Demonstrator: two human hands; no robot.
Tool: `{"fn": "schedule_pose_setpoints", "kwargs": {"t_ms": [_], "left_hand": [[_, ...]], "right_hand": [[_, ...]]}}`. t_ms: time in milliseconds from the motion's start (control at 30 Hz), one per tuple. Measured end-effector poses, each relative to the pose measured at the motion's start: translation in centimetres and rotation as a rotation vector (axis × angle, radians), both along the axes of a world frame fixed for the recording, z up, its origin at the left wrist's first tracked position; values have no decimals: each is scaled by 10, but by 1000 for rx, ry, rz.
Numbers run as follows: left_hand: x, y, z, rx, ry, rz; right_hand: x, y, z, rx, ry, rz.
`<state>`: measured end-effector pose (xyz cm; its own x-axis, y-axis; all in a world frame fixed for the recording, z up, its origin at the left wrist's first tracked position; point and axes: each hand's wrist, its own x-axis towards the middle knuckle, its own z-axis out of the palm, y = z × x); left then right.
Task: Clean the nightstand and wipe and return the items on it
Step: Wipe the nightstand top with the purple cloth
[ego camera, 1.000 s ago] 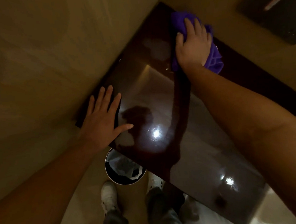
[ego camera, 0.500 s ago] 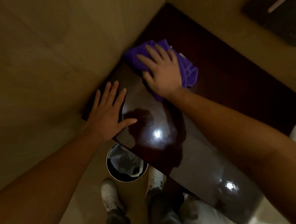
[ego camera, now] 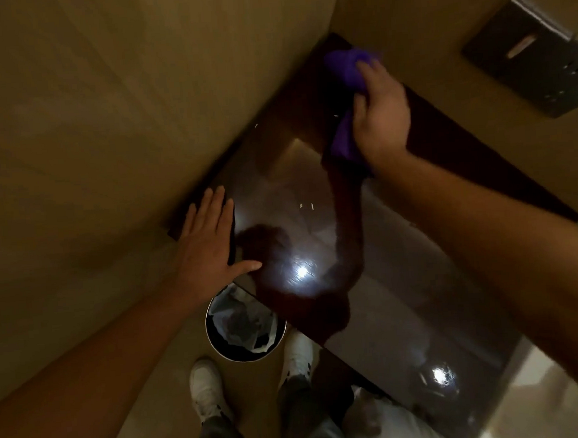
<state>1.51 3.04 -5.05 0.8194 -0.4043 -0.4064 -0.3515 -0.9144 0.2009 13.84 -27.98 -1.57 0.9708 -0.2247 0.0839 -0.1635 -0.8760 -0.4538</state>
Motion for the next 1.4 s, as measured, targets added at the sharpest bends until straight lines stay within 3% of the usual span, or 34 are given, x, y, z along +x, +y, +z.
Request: {"fn": "schedule_pose_setpoints", "kwargs": {"t_ms": [133, 333, 600, 800, 967, 1100, 1200, 1300, 1400], "left_hand": [[0, -4, 0, 68, 1, -14], [3, -3, 1, 71, -6, -14], [3, -3, 4, -21, 6, 10], [-3, 0, 1, -127, -22, 61], [-3, 0, -3, -101, -18, 76], [-3, -1, -4, -75, -18, 77], [-3, -2, -3, -79, -28, 62], [-2, -2, -3, -77, -52, 50], [-1, 1, -4, -64, -57, 34]], "right_hand": [[43, -27, -20, -161, 117, -58], [43, -12, -41, -238, 130, 107], [-36, 69, -36, -212, 172, 627], [-93, 82, -45, -259, 126, 682], [-131, 82, -53, -231, 77, 746], [-157, 83, -55, -214, 81, 744], [-166, 86, -45, -92, 96, 689], [-169, 83, -27, 152, 62, 494], [-169, 45, -7, 258, -75, 203]]}}
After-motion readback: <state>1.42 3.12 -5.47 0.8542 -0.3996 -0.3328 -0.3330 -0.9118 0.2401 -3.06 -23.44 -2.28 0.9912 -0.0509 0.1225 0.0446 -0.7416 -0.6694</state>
